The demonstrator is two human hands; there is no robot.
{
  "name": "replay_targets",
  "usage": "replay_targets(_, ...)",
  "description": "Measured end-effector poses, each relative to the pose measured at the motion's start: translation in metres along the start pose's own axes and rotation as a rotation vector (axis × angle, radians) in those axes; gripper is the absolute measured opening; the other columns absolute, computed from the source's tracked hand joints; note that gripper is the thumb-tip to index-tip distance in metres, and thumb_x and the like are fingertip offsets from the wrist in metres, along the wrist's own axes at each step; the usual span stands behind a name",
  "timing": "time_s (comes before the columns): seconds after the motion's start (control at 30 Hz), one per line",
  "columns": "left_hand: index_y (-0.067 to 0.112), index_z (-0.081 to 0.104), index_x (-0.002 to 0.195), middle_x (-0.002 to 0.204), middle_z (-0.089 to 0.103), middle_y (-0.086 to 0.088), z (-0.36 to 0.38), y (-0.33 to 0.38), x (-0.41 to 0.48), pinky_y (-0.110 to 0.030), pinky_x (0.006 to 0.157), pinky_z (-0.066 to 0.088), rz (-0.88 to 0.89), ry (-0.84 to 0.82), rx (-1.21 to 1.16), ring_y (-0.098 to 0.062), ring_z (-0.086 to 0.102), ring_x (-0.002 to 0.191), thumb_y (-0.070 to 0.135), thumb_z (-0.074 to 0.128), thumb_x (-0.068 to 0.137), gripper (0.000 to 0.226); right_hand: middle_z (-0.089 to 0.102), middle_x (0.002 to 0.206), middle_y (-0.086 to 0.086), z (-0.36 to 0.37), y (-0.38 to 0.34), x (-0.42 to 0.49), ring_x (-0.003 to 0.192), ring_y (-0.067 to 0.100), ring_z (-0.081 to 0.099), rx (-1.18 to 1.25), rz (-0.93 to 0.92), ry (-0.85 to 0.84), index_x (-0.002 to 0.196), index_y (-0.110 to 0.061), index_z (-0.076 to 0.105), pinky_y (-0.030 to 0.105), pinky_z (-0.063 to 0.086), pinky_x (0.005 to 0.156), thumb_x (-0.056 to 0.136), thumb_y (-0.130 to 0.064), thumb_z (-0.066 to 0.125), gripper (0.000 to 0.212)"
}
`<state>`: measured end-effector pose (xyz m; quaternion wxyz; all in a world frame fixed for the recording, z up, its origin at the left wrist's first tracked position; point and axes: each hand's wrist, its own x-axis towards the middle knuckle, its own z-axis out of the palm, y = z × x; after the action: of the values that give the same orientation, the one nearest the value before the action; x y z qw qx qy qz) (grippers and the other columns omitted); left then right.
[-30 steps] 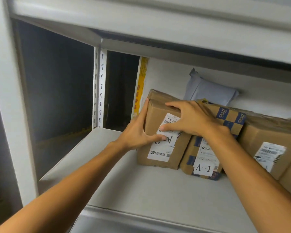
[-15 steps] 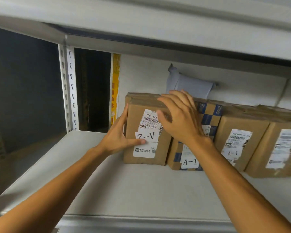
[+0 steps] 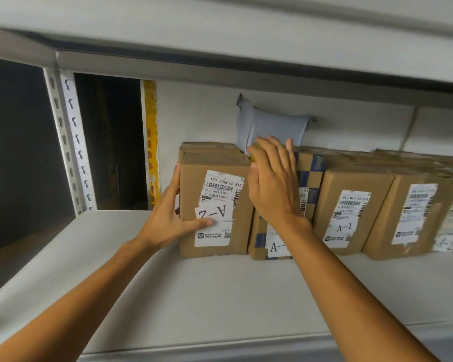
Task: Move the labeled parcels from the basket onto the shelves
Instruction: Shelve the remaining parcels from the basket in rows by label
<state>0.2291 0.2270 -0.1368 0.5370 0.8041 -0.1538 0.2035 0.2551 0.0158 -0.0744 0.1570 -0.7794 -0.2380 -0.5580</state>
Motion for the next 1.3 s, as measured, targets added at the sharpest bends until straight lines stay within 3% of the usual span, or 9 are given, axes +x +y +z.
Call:
replay_targets(0.13, 0.041, 0.011, 0.149, 0.131, 0.057, 0.012, -0.004, -0.003, -0.004, -0.025, 0.082, 0.056, -0.014, -0.02, -0.008, -0.012, 0.06, 0.115, 0.05, 0.084, 0.054, 0.12, 0.029, 0.153, 0.021, -0.006, 0.002, -0.029, 0.143, 0.032, 0.022, -0.033, 0.119, 0.012, 0.141, -0.003, 0.041, 0.055, 0.017, 0.118, 0.09, -0.023, 0.048, 0.056)
replay_targets(0.27, 0.045, 0.008, 0.147, 0.138, 0.049, 0.015, -0.008, -0.008, -0.014, -0.024, 0.09, 0.049, -0.068, -0.111, 0.019, -0.011, 0.052, 0.123, 0.062, 0.083, 0.047, 0.126, 0.02, 0.157, 0.02, -0.006, 0.01, -0.061, 0.145, 0.037, 0.017, -0.171, 0.181, -0.055, 0.15, -0.011, 0.026, 0.062, 0.023, 0.111, 0.083, -0.038, 0.056, 0.078)
replay_targets(0.53, 0.046, 0.012, 0.146, 0.137, 0.051, 0.015, -0.002, -0.004, -0.021, -0.047, 0.099, 0.049, -0.134, -0.089, 0.004, -0.016, 0.051, 0.125, 0.065, 0.084, 0.042, 0.127, 0.019, 0.158, 0.015, -0.014, 0.015, -0.074, 0.145, 0.034, 0.017, -0.186, 0.187, -0.128, 0.151, -0.019, 0.026, 0.062, 0.021, 0.112, 0.076, -0.051, 0.059, 0.088)
replay_targets(0.67, 0.043, 0.016, 0.147, 0.129, 0.056, 0.02, 0.008, -0.001, -0.026, -0.033, 0.09, 0.053, -0.142, -0.039, -0.004, -0.012, 0.055, 0.119, 0.054, 0.085, 0.048, 0.121, 0.021, 0.157, 0.015, -0.019, 0.024, -0.083, 0.142, 0.035, 0.021, -0.119, 0.147, -0.102, 0.149, -0.019, 0.034, 0.058, 0.032, 0.108, 0.079, -0.049, 0.06, 0.08)
replay_targets(0.8, 0.04, 0.028, 0.143, 0.124, 0.061, 0.018, 0.016, 0.0, -0.019, -0.042, 0.093, 0.053, -0.166, 0.003, -0.017, -0.015, 0.057, 0.117, 0.042, 0.09, 0.055, 0.108, 0.021, 0.157, 0.013, -0.02, 0.034, -0.086, 0.141, 0.034, 0.023, -0.095, 0.128, -0.091, 0.147, -0.021, 0.039, 0.055, 0.034, 0.109, 0.084, -0.055, 0.058, 0.075)
replay_targets(0.93, 0.038, 0.035, 0.139, 0.12, 0.063, 0.017, 0.013, -0.005, -0.009, -0.04, 0.091, 0.054, -0.187, -0.009, -0.002, -0.014, 0.058, 0.116, 0.05, 0.09, 0.046, 0.109, 0.021, 0.156, 0.011, -0.011, 0.042, -0.085, 0.141, 0.032, 0.021, -0.088, 0.113, -0.063, 0.146, -0.023, 0.041, 0.053, 0.032, 0.111, 0.084, -0.06, 0.056, 0.074)
replay_targets(1.03, 0.035, 0.038, 0.138, 0.118, 0.062, 0.022, 0.011, -0.012, -0.009, -0.029, 0.089, 0.053, -0.168, 0.0, 0.004, -0.005, 0.057, 0.112, 0.036, 0.089, 0.055, 0.098, 0.019, 0.156, 0.01, 0.003, 0.045, -0.088, 0.143, 0.031, 0.019, -0.071, 0.113, -0.045, 0.146, -0.024, 0.038, 0.053, 0.027, 0.114, 0.084, -0.061, 0.056, 0.074)
replay_targets(1.13, 0.033, 0.037, 0.139, 0.115, 0.059, 0.027, 0.013, -0.01, -0.011, -0.011, 0.071, 0.052, -0.154, 0.001, -0.009, 0.002, 0.056, 0.106, 0.035, 0.085, 0.056, 0.096, 0.017, 0.157, 0.009, 0.007, 0.049, -0.089, 0.142, 0.03, 0.019, -0.111, 0.122, -0.059, 0.146, -0.029, 0.034, 0.048, 0.023, 0.117, 0.083, -0.065, 0.056, 0.076)
replay_targets(1.3, 0.034, 0.036, 0.14, 0.119, 0.059, 0.023, 0.013, -0.01, -0.015, -0.009, 0.064, 0.052, -0.125, 0.009, -0.058, -0.005, 0.057, 0.11, 0.036, 0.087, 0.054, 0.1, 0.011, 0.16, 0.007, -0.005, 0.042, -0.094, 0.146, 0.029, 0.013, -0.052, 0.159, -0.129, 0.15, -0.027, 0.03, 0.046, 0.021, 0.118, 0.084, -0.055, 0.058, 0.077)
